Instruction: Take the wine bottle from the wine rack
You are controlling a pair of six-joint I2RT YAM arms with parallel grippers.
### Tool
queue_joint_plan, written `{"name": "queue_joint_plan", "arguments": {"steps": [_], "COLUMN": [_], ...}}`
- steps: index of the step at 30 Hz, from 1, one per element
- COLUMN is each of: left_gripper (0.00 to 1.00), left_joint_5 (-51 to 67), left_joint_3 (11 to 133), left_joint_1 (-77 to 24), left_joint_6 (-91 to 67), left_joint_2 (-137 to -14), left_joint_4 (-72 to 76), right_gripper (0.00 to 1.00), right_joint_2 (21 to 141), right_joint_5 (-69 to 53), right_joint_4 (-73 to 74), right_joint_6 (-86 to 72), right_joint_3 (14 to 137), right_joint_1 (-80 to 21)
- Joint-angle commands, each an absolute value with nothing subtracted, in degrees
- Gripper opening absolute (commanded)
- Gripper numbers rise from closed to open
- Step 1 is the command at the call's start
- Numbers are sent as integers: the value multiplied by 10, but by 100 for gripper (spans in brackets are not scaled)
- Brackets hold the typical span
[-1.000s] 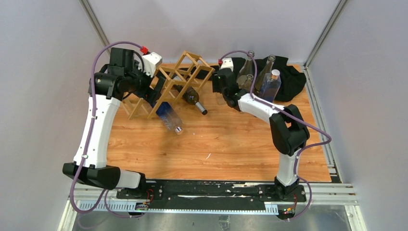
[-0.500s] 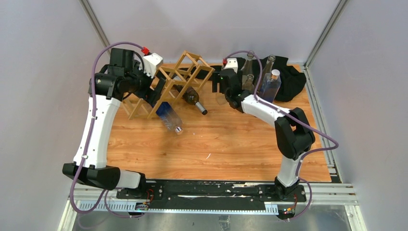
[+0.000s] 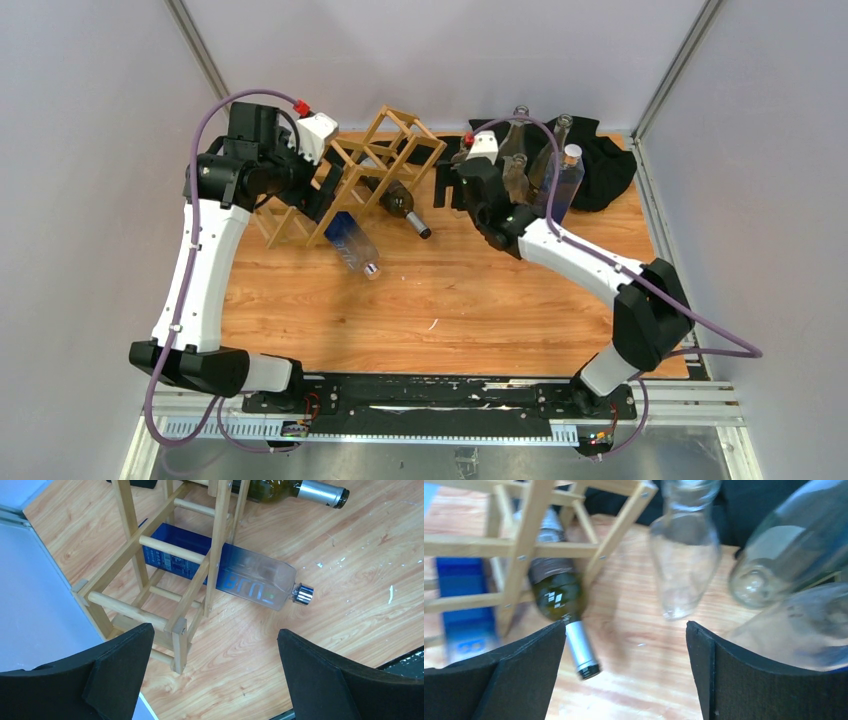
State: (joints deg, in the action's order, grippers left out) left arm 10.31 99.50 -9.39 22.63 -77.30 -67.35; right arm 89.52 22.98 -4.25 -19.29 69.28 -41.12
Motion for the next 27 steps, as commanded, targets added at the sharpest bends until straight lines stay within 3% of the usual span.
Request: {"name": "queue_joint_plan", "arguments": {"steps": [1, 13, 27], "left_gripper": [100, 100, 100], "left_joint_5": [115, 85, 88], "left_joint_3": [987, 976, 952], "left_joint_1": [-90, -90, -90], "left_joint_6": [238, 225, 242], "left_joint_2": [-755, -756, -740], "left_joint_4": [-671, -670, -671], "right_gripper": [93, 95, 96], "right_joint_2": [868, 1006, 1192], "right_joint_5": [182, -89, -158], "right_joint_4": [-12, 12, -22], "right_joint_6": [-235, -259, -332], "right_joint_3": [673, 774, 899], "right_joint_1": [-460, -550, -521]}}
